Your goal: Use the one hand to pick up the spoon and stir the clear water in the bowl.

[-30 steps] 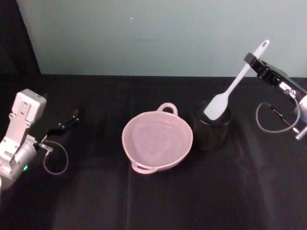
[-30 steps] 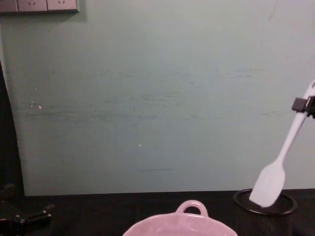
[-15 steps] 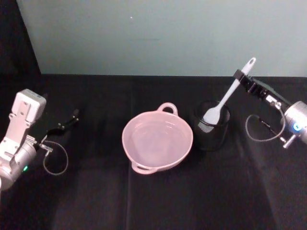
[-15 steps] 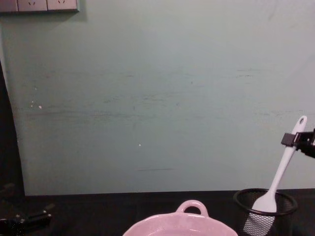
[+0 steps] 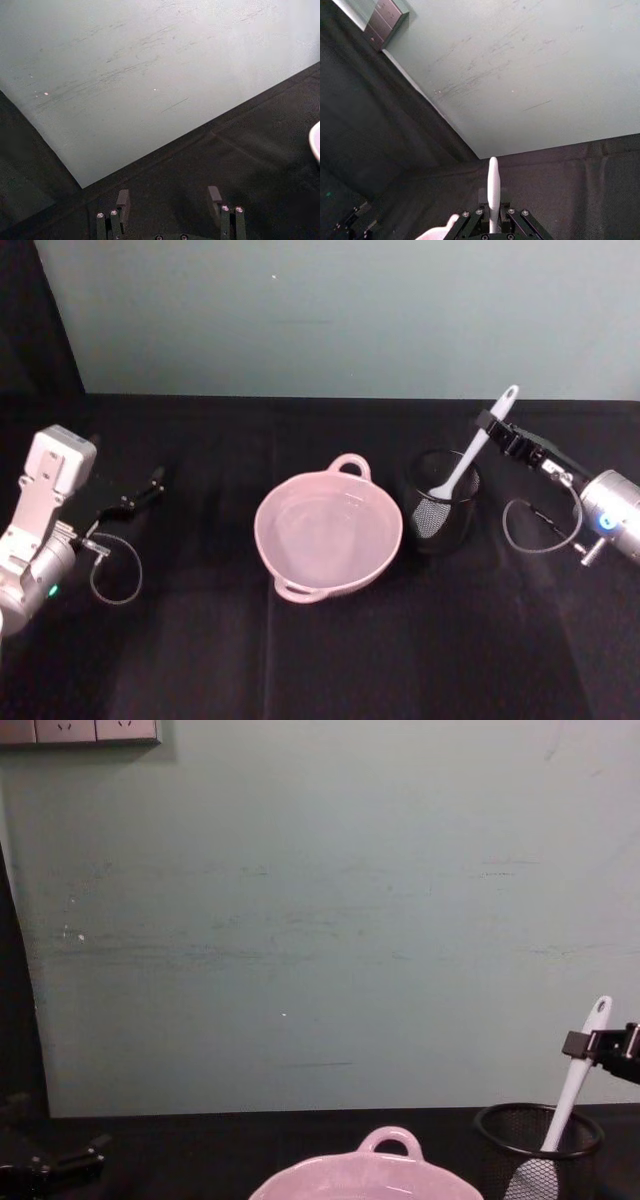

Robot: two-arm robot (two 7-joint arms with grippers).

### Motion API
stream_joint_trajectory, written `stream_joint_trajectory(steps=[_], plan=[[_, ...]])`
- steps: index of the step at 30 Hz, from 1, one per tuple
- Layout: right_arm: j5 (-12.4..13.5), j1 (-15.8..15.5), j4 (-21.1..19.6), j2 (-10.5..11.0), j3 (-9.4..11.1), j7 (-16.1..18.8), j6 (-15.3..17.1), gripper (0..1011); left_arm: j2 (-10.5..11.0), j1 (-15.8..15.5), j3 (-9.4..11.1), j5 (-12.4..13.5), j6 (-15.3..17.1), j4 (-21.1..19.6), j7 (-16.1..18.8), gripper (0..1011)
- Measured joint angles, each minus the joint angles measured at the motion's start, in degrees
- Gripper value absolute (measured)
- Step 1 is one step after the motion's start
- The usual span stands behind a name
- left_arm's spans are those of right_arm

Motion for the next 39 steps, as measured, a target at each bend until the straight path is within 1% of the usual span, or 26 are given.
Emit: stream_joint_trajectory(steps=[4, 11, 14, 16, 17, 19, 20, 21, 23, 25, 27, 29, 31, 33, 34, 35, 36, 37, 38, 39], plan=[[0.0, 0.2, 0.6, 0.3, -0.8, 0.4, -0.7, 112, 0.0, 0.0, 0.0, 0.0, 0.0, 0.0, 0.0, 1011], [0.0, 0.2, 0.6, 0.3, -0.8, 0.4, -0.7, 111, 0.0, 0.0, 0.0, 0.0, 0.0, 0.0, 0.0, 1011], [0.0, 0.2, 0.5, 0.3, -0.7, 0.4, -0.7, 145, 0.0, 0.0, 0.0, 0.0, 0.0, 0.0, 0.0, 1011], [0.0, 0.2, 0.5, 0.3, -0.6, 0.4, -0.7, 224, 0.0, 0.0, 0.0, 0.0, 0.0, 0.0, 0.0, 1011], [0.0, 0.2, 0.5, 0.3, -0.6, 0.4, -0.6, 224, 0.0, 0.0, 0.0, 0.0, 0.0, 0.0, 0.0, 1011], [0.0, 0.2, 0.5, 0.2, -0.6, 0.4, -0.6, 302, 0.0, 0.0, 0.0, 0.0, 0.0, 0.0, 0.0, 1011], [0.0, 0.2, 0.5, 0.2, -0.6, 0.4, -0.6, 324, 0.0, 0.0, 0.0, 0.0, 0.0, 0.0, 0.0, 1011], [0.0, 0.2, 0.5, 0.2, -0.6, 0.4, -0.6, 383, 0.0, 0.0, 0.0, 0.0, 0.0, 0.0, 0.0, 1011], [0.0, 0.2, 0.5, 0.2, -0.6, 0.4, -0.6, 421, 0.0, 0.0, 0.0, 0.0, 0.0, 0.0, 0.0, 1011], [0.0, 0.2, 0.4, 0.2, -0.5, 0.4, -0.6, 507, 0.0, 0.0, 0.0, 0.0, 0.0, 0.0, 0.0, 1011], [0.0, 0.2, 0.4, 0.2, -0.5, 0.4, -0.5, 549, 0.0, 0.0, 0.0, 0.0, 0.0, 0.0, 0.0, 1011], [0.0, 0.1, 0.4, 0.2, -0.5, 0.4, -0.5, 624, 0.0, 0.0, 0.0, 0.0, 0.0, 0.0, 0.0, 1011], [0.0, 0.1, 0.4, 0.2, -0.5, 0.4, -0.5, 669, 0.0, 0.0, 0.0, 0.0, 0.0, 0.0, 0.0, 1011], [0.0, 0.1, 0.4, 0.2, -0.5, 0.4, -0.5, 748, 0.0, 0.0, 0.0, 0.0, 0.0, 0.0, 0.0, 1011], [0.0, 0.1, 0.4, 0.2, -0.5, 0.3, -0.6, 763, 0.0, 0.0, 0.0, 0.0, 0.0, 0.0, 0.0, 1011], [-0.8, 0.1, 0.1, 0.6, -1.0, 0.2, -1.6, 817, 0.0, 0.0, 0.0, 0.0, 0.0, 0.0, 0.0, 1011], [-1.3, 0.0, 0.0, 0.8, -1.3, 0.1, -2.3, 840, 0.0, 0.0, 0.0, 0.0, 0.0, 0.0, 0.0, 1011], [-2.4, 0.0, -0.4, 1.4, -2.0, 0.0, -3.5, 859, 0.0, 0.0, 0.0, 0.0, 0.0, 0.0, 0.0, 1011], [-2.4, 0.0, -0.4, 1.4, -2.0, 0.0, -3.5, 893, 0.0, 0.0, 0.0, 0.0, 0.0, 0.0, 0.0, 1011], [-3.5, -0.2, -0.9, 2.0, -2.6, -0.2, -4.8, 926, 0.0, 0.0, 0.0, 0.0, 0.0, 0.0, 0.0, 1011]])
